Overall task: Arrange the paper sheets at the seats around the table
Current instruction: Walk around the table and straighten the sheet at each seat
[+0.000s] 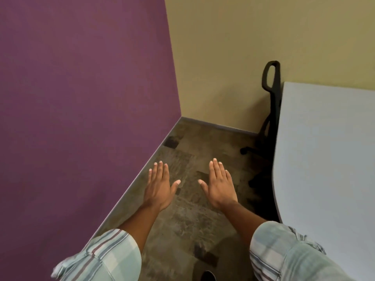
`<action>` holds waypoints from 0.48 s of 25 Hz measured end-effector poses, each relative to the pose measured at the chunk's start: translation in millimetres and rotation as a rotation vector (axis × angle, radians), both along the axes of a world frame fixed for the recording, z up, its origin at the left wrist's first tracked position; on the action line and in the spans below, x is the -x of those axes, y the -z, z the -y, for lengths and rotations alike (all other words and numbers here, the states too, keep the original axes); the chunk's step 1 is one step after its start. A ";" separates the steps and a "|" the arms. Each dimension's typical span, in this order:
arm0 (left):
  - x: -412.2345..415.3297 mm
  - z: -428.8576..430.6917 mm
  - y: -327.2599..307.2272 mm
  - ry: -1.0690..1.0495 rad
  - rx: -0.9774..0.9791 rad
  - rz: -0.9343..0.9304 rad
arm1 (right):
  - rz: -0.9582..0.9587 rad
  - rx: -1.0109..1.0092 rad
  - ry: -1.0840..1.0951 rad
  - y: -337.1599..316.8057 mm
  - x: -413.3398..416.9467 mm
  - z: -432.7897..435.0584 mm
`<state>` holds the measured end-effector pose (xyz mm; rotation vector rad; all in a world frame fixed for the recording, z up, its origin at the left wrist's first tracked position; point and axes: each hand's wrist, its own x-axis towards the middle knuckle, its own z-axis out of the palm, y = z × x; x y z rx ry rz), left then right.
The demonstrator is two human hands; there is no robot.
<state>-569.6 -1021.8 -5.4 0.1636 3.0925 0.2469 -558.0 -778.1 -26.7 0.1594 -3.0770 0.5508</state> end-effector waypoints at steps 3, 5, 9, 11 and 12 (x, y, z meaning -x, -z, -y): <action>62.4 -42.5 -4.1 0.113 -0.007 -0.032 | -0.015 0.001 0.117 -3.0 37.7 -37.0; 101.6 -74.3 -6.0 0.183 -0.021 -0.035 | -0.007 0.011 0.188 -5.9 57.8 -62.8; 173.6 -141.4 -4.2 0.347 -0.030 -0.051 | -0.007 -0.014 0.355 -2.1 93.1 -113.2; 208.3 -174.1 -1.7 0.430 -0.022 -0.041 | 0.003 -0.009 0.438 -3.6 110.7 -136.6; 223.8 -188.9 0.8 0.470 -0.016 -0.047 | 0.007 -0.004 0.482 -3.8 119.1 -147.0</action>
